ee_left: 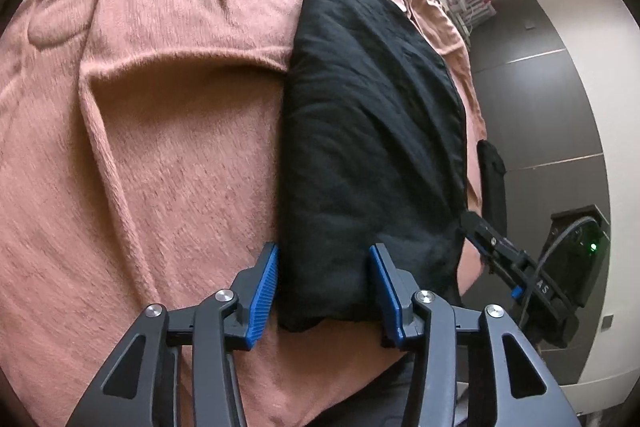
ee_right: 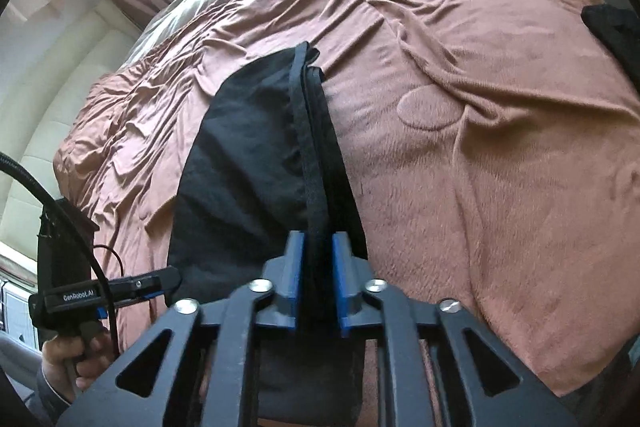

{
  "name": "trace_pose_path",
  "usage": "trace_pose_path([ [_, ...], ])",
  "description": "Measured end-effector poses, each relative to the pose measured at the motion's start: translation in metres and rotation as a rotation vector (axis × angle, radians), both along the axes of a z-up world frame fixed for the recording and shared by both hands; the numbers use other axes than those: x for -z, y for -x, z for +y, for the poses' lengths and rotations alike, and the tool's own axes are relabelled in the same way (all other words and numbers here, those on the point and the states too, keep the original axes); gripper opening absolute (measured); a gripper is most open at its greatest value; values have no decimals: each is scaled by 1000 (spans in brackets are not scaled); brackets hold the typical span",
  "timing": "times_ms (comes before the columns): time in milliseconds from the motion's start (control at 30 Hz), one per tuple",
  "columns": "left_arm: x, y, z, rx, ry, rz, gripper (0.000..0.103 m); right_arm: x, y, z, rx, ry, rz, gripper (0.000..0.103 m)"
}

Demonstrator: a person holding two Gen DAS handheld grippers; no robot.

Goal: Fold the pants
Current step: 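Close the left gripper on the folded shorts edge while the right gripper holds the fold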

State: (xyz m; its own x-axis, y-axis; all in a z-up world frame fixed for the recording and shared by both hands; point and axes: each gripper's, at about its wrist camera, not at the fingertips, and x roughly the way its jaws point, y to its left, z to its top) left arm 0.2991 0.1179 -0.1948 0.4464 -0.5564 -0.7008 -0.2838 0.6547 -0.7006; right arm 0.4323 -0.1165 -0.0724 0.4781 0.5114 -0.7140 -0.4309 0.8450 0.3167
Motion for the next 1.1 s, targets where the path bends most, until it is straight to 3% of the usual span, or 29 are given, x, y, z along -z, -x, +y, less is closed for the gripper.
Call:
trace_pose_path([
  [67,1,-1,-4,12,4,6,49,4,-7,0,-10,-12,14,42],
  [100,1,0,-5,16,-3,6,49,7,-10,1,-15,-19,22,42],
  [200,2,-3,-5,13,-9,20,36,20,-22,4,-39,-45,67,42],
  [267,4,-5,-4,12,-9,30,19,30,-28,5,-45,-67,106,42],
  [367,1,-3,-1,19,-12,21,15,37,-32,2,-53,-117,153,33],
  [400,-1,-2,1,19,-9,19,14,37,-33,3,-57,-125,161,27],
  [567,-15,4,13,16,-30,5,13,37,-25,9,-86,-130,182,19],
  [800,-25,2,29,22,-62,12,13,38,-19,18,-103,-159,218,18],
  [1100,-15,24,43,66,-83,55,13,48,-10,32,-195,-176,265,15],
])
